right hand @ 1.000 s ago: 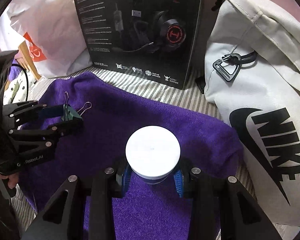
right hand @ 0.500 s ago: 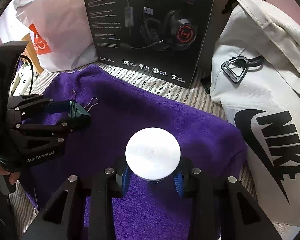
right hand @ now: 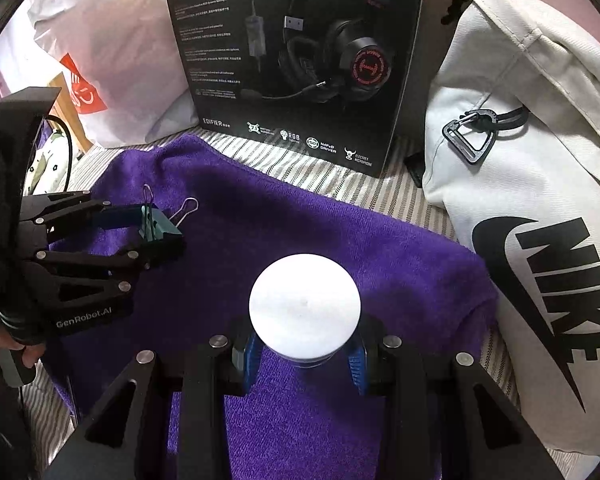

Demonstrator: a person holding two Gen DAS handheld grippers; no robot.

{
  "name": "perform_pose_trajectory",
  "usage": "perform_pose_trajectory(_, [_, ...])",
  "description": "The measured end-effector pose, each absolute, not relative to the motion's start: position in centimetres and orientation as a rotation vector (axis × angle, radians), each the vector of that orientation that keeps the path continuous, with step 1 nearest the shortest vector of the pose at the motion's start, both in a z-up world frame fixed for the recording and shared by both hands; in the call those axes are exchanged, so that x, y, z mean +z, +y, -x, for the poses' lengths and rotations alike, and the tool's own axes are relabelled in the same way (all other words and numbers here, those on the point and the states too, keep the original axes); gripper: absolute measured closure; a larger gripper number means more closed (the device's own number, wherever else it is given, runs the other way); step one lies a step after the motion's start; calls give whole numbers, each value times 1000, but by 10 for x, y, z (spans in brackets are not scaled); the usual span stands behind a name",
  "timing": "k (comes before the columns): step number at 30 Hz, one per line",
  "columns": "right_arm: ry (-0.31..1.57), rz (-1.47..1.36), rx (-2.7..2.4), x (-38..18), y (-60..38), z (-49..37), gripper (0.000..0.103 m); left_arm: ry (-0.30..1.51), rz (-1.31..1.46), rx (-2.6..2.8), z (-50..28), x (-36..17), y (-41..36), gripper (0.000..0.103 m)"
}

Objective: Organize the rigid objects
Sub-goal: 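Carry the binder clip and blue-white container onto the purple towel with both grippers, then open both grippers to release the clip and container, then withdraw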

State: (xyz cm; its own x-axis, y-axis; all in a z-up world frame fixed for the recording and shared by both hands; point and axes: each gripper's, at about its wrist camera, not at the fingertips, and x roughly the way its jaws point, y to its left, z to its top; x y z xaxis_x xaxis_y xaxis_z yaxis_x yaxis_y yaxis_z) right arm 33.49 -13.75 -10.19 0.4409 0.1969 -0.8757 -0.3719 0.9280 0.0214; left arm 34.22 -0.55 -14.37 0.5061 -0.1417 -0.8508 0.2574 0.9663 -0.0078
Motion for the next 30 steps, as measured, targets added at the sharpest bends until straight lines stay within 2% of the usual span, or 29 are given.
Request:
perform_pose_trajectory(4, [1067, 184, 360, -98, -141, -334, 67, 997, -149, -235, -342, -145, -10, 48])
perform_pose_trajectory(6, [1068, 177, 340, -97, -145, -335, 67, 1004, -156, -204, -344, -146, -10, 34])
perform_pose_trajectory(7, [1072, 174, 336, -98, -146, -336, 67, 1012, -145, -191, -345, -147, -8, 32])
perform_pose_trajectory(17, [1075, 199, 339, -100, -144, -335, 66, 1019, -154, -176, -347, -151, -10, 23])
perform_pose_trajectory(20, [1081, 197, 343, -100, -145, -335, 59, 1019, -164, -171, -346, -151, -10, 21])
perform_pose_trajectory(22, [1082, 202, 344, -100, -144, -334, 44, 1016, -171, -171, -347, -152, -11, 21])
perform_pose_trajectory(24, [1070, 218, 342, -99, -142, -333, 37, 1015, -178, -167, -346, -152, -12, 21])
perform_pose_trajectory(30, [1072, 232, 336, -94, -143, -330, 36, 1012, -223, -147, -341, -149, -20, 16])
